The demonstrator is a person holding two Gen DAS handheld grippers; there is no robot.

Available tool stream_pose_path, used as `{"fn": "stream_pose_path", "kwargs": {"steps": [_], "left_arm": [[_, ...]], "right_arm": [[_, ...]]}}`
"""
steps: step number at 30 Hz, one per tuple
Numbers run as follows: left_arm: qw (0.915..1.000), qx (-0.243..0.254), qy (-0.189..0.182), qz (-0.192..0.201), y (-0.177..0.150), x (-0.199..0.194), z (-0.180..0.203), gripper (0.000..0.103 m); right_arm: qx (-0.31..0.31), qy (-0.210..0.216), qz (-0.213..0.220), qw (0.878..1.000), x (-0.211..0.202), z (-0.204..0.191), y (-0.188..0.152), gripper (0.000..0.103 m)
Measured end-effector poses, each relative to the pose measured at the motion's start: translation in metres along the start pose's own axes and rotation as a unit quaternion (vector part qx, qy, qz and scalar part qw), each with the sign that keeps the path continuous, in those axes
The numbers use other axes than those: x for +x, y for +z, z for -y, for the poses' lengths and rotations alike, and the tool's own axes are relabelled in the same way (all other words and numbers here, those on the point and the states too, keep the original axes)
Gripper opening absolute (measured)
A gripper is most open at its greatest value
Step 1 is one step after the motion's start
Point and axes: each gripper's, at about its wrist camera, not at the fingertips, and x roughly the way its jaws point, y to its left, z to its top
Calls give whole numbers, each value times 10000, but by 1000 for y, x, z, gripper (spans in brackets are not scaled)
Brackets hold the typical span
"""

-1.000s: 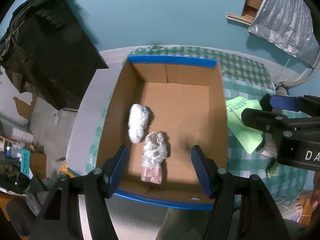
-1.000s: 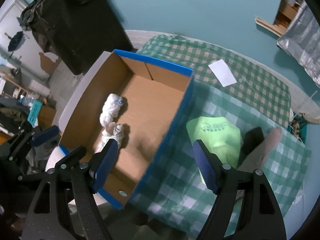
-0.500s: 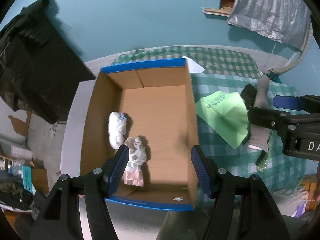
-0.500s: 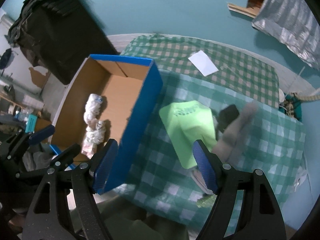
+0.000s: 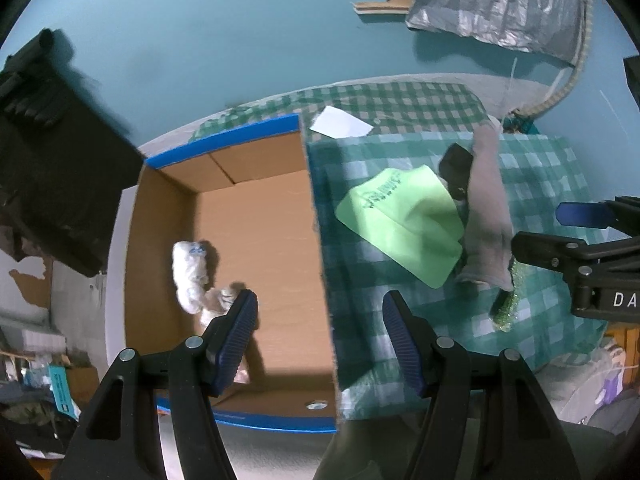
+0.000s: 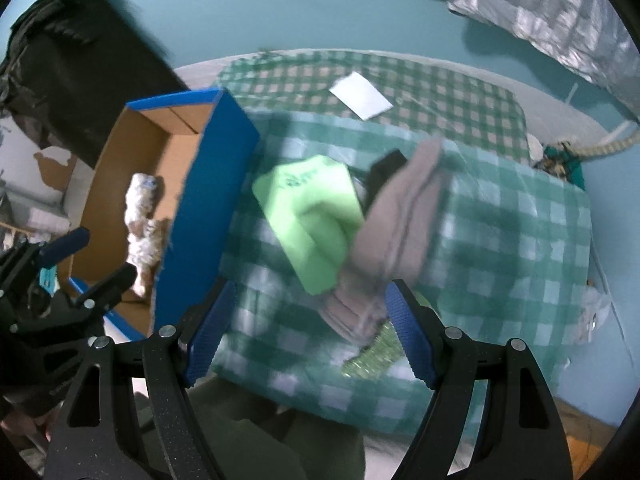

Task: Organize soft objects
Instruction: 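Move both tools back over the remaining items on the table, then grasp the green mesh scrubber with the right gripper while the left grasps the grey mitten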

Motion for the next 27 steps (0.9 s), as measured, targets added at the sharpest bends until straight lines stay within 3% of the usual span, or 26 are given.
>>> {"fn": "stream_pose_path", "kwargs": {"steps": [12,27], "left_arm": [[9989,354,-186,-264,-5,24,36,66],[9964,701,-146,-452,-16,45,64,66]], "right_arm": [[636,-93,-520,9966,34,53,-40,78],[792,-106,-915,9926,76,60,-64,78]]}}
